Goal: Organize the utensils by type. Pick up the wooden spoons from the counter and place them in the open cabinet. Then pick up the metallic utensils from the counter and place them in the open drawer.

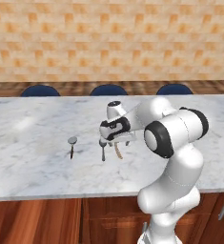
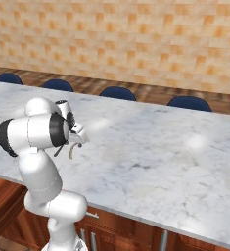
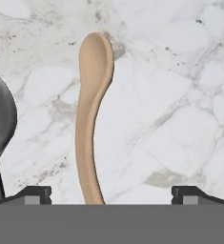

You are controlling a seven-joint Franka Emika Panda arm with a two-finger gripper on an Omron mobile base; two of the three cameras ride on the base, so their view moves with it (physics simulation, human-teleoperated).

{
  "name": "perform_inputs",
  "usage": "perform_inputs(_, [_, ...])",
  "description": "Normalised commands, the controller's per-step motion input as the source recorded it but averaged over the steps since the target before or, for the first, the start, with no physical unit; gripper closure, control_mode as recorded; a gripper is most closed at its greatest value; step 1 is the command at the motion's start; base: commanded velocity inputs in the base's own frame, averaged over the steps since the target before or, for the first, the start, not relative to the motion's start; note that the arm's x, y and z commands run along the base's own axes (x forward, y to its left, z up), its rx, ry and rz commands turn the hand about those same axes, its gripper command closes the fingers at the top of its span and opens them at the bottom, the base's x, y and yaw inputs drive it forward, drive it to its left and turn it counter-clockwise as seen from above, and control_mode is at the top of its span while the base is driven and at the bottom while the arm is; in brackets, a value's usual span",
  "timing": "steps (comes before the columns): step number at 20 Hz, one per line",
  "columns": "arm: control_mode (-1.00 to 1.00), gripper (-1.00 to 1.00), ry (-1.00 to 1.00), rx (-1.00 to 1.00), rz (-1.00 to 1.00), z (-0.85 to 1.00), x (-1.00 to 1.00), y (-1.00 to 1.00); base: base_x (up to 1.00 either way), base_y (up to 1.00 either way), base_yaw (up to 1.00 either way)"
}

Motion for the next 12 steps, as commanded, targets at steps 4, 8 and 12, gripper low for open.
perform_inputs(4, [-1.00, -1.00, 0.00, 0.07, 0.00, -0.25, 0.17, 0.04, 0.00, 0.00, 0.00])
perform_inputs(8, [-1.00, -1.00, 0.00, 0.10, 0.00, -0.13, 0.22, 0.01, 0.00, 0.00, 0.00])
perform_inputs(12, [-1.00, -1.00, 0.00, 0.10, 0.00, -0.22, 0.12, 0.03, 0.00, 0.00, 0.00])
